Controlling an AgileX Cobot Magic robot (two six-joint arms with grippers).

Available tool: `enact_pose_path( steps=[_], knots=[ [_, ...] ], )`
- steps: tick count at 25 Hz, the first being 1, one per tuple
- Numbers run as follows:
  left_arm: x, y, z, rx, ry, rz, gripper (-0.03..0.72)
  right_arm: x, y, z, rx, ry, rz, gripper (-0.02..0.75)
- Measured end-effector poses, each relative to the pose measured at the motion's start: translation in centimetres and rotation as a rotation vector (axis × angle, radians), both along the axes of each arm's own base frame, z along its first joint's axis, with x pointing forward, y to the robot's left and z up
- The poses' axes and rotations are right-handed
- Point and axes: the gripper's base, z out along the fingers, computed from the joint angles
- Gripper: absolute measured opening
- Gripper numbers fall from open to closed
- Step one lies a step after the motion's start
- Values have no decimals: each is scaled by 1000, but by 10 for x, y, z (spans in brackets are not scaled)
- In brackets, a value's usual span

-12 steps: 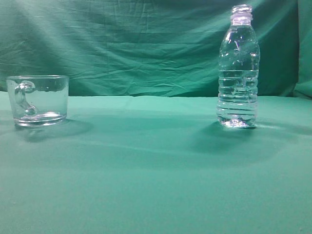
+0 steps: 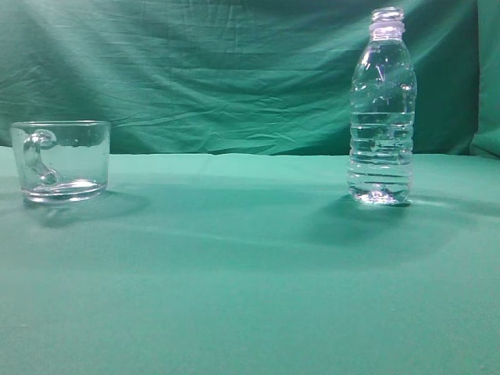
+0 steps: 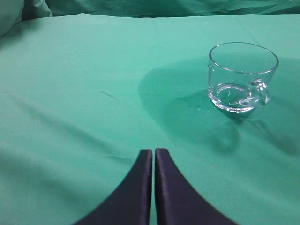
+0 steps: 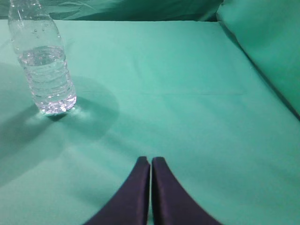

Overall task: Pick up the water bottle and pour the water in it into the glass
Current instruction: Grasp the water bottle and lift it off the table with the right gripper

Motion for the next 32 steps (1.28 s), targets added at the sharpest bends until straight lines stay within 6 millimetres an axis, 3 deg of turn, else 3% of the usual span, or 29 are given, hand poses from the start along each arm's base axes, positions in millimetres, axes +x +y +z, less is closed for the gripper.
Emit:
enact_pose_path(
  steps=[10, 12, 17, 20, 23, 26, 32],
  knots=[
    [0, 0, 0, 0, 0, 0, 0, 1, -1, 4, -22, -45, 0, 0],
    [0, 0, 0, 0, 0, 0, 0, 3, -1, 10, 0, -119, -9, 0],
    [0, 0, 0, 0, 0, 0, 0, 5, -2, 39, 250, -424, -54, 0],
    [0, 0, 0, 0, 0, 0, 0, 3, -3, 50, 283, -536, -54, 0],
    [0, 0, 0, 0, 0, 0, 0, 3, -3, 52, 245, -515, -45, 0],
    [0, 0, 0, 0, 0, 0, 0, 7, -2, 71, 190, -472, -40, 0],
    [0, 0, 0, 0, 0, 0, 0, 41, 0, 88, 156, -277, -51, 0]
  ],
)
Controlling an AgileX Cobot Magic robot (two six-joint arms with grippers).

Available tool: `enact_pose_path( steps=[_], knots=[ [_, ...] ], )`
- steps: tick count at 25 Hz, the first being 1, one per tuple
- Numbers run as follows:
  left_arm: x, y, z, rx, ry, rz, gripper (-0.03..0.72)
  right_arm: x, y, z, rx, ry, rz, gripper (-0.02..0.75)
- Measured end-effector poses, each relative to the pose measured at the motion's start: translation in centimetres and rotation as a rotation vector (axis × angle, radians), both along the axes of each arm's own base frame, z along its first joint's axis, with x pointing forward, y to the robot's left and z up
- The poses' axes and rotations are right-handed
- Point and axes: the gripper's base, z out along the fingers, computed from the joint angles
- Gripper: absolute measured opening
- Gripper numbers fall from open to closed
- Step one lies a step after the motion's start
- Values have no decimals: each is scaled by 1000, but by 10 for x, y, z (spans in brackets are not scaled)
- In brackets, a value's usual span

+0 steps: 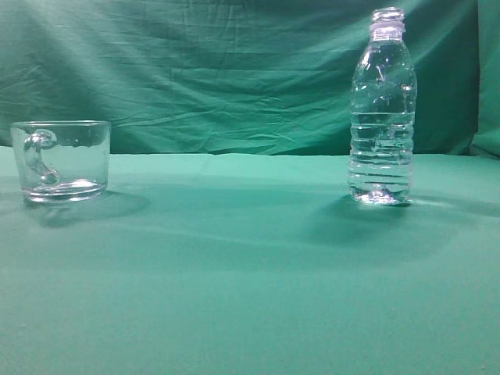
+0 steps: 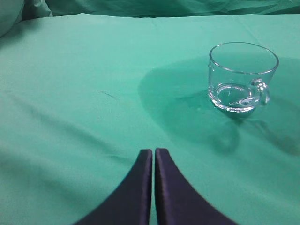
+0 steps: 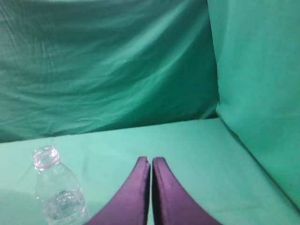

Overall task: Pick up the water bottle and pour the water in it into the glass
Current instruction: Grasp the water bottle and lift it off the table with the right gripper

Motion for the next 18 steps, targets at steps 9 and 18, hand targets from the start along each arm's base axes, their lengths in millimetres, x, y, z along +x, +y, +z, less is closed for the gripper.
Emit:
enact_pose_path(
  steps=[9, 18],
  knots=[
    [0, 0, 0, 0, 0, 0, 0, 52, 35, -19, -27, 188, 224, 0],
    [0, 0, 0, 0, 0, 0, 0, 94, 76, -59, -103, 202, 402, 262]
  ],
)
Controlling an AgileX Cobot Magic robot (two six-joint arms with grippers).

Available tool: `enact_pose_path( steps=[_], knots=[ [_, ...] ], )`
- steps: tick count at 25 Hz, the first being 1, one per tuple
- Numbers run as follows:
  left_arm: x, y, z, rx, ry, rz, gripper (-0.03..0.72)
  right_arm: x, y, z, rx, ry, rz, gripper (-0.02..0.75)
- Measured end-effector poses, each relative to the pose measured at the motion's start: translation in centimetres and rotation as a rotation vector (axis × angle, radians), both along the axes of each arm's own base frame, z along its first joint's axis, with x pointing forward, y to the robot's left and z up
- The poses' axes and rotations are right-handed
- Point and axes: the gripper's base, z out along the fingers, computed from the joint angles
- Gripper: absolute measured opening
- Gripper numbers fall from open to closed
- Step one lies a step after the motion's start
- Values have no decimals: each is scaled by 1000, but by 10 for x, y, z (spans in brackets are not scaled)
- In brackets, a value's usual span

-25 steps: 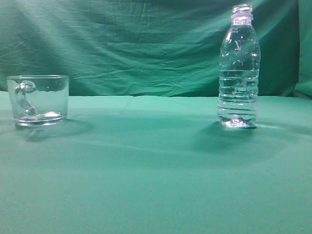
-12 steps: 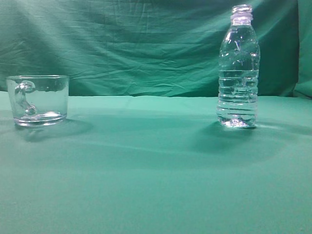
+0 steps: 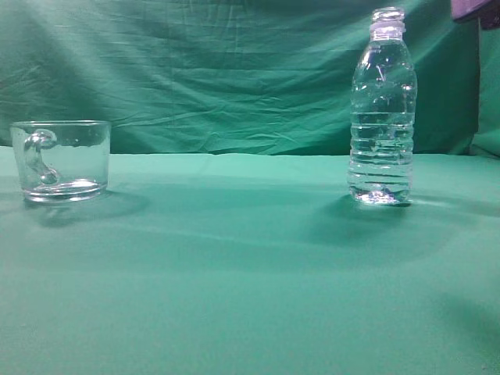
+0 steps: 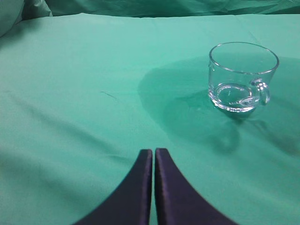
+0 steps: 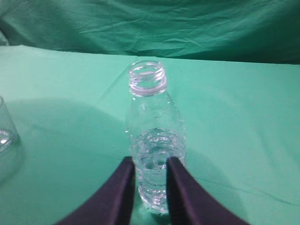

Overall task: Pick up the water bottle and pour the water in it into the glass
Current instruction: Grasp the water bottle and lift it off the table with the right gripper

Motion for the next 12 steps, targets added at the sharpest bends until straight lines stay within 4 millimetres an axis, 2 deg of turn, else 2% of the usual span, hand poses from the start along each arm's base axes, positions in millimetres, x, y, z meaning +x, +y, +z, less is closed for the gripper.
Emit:
enact_pose_path(
  steps=[3, 5, 6, 10, 11, 12],
  knots=[
    [0, 0, 0, 0, 0, 0, 0, 10, 7, -14, -6, 8, 26, 506],
    [0, 0, 0, 0, 0, 0, 0, 18, 10, -23, -15, 37, 28, 621],
    [0, 0, 0, 0, 0, 0, 0, 23, 12, -25, -20, 47, 30, 650],
    [0, 0, 0, 0, 0, 0, 0, 45, 21, -38, -32, 84, 30, 643],
    [0, 0, 0, 0, 0, 0, 0, 51, 24, -42, -32, 87, 31, 683],
    [0, 0, 0, 0, 0, 0, 0, 56, 26, -46, -30, 91, 30, 669]
  ],
)
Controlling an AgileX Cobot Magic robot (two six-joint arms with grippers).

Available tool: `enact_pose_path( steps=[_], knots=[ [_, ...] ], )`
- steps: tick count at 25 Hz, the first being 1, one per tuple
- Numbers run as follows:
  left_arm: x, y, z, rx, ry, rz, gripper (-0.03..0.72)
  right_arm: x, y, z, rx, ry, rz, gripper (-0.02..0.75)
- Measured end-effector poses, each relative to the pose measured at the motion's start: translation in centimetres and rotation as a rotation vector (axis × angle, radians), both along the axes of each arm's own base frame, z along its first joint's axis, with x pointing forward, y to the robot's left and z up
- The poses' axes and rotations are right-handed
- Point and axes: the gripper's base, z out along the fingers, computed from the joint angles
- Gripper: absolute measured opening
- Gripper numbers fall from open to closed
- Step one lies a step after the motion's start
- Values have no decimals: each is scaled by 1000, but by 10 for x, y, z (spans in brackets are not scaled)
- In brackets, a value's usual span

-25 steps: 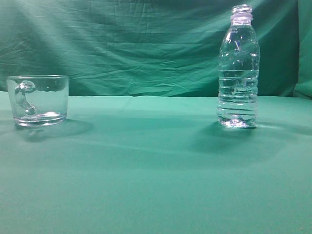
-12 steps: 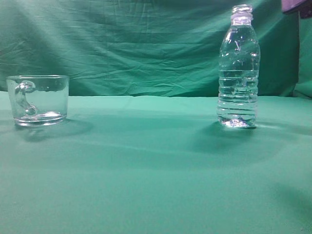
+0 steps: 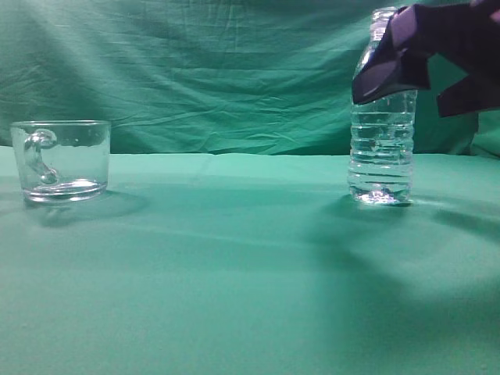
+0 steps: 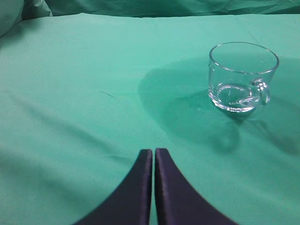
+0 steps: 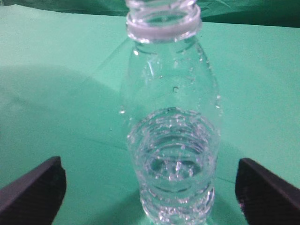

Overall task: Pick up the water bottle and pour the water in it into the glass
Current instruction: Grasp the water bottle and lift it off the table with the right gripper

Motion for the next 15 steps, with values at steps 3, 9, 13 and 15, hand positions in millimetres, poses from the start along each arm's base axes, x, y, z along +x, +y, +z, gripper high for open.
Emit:
enact_pose_path(
  steps=[3, 9, 13, 15],
  knots=[
    [0, 0, 0, 0, 0, 0, 0, 15, 6, -10, 19, -19, -2, 669],
    [0, 0, 0, 0, 0, 0, 0, 37, 15, -29, 31, -24, -4, 613],
    [0, 0, 0, 0, 0, 0, 0, 44, 18, -36, 47, -45, -8, 557],
    [0, 0, 0, 0, 0, 0, 0, 46, 19, -38, 54, -56, -7, 557]
  ],
)
